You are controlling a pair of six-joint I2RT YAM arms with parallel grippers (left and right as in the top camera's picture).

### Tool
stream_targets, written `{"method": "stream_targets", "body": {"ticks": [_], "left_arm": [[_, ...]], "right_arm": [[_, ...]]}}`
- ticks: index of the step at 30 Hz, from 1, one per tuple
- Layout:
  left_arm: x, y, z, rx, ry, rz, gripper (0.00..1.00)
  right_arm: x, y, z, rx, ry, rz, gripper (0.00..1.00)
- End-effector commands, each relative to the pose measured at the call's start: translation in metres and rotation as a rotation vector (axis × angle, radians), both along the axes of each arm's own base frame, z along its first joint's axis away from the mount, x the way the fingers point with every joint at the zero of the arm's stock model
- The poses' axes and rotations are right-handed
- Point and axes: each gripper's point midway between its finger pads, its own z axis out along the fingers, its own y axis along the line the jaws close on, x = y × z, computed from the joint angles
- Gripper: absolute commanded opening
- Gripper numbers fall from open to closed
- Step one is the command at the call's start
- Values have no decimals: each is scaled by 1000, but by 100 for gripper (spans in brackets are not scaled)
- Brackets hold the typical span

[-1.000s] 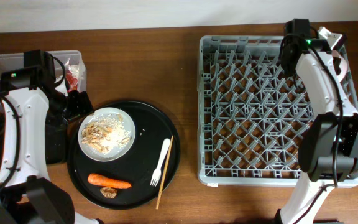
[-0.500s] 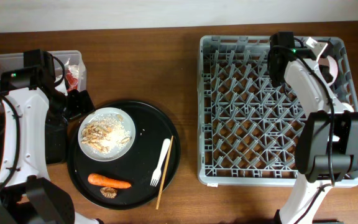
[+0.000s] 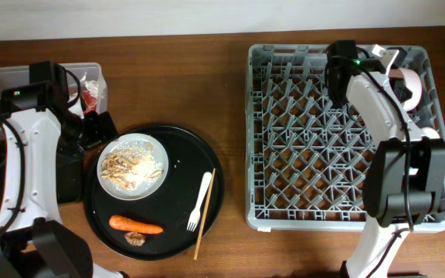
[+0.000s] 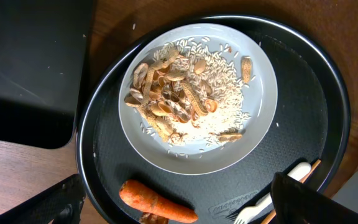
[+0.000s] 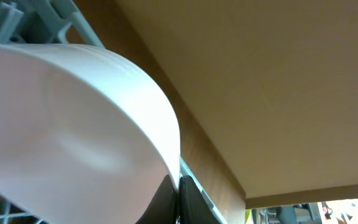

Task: Sort waste into correct bins and load items into the dishwasher rack
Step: 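Carry the pink bowl to the rack's back edge and set it down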

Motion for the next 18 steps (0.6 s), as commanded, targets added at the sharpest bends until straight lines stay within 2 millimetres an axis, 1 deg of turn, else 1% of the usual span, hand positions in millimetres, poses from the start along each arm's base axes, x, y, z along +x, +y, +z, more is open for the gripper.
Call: {"method": "stream_targets", "body": {"ticks": [1, 4, 6, 7, 8, 9, 10, 11, 12, 15, 16, 17, 18], "left_arm": [[1, -2, 6, -8, -21, 5, 95], [1, -2, 6, -8, -21, 5, 95], [1, -2, 6, -8, -21, 5, 95], [1, -2, 6, -8, -21, 5, 95], [1, -2, 6, -8, -21, 5, 95], [1, -2, 6, -8, -22, 5, 95], [1, -2, 6, -8, -22, 5, 96], [0, -2, 6, -8, -19, 5, 96], [0, -2, 5, -8, -18, 5, 96], [0, -2, 5, -8, -18, 5, 96], [0, -2, 5, -9, -16, 5, 96], [-1, -2, 5, -9, -14, 5, 96], [-1, -2, 5, -9, -13, 5, 96]], "right_arm": [[9, 21, -16, 125, -12, 49, 4], [10, 39, -28, 203, 19, 87, 4], [6, 55, -42, 294, 65, 114, 5], [2, 67, -53, 369, 104, 129, 9], [-5, 80, -64, 443, 148, 141, 38], [-9, 85, -68, 476, 171, 143, 59], [-16, 92, -71, 515, 202, 144, 72], [-21, 94, -69, 530, 216, 145, 80], [-23, 95, -59, 537, 202, 150, 81], [-28, 100, -24, 585, 104, 183, 89], [-31, 104, -7, 620, 54, 209, 98], [-34, 111, 7, 662, 22, 243, 99], [-38, 121, 19, 722, 12, 307, 99]]}}
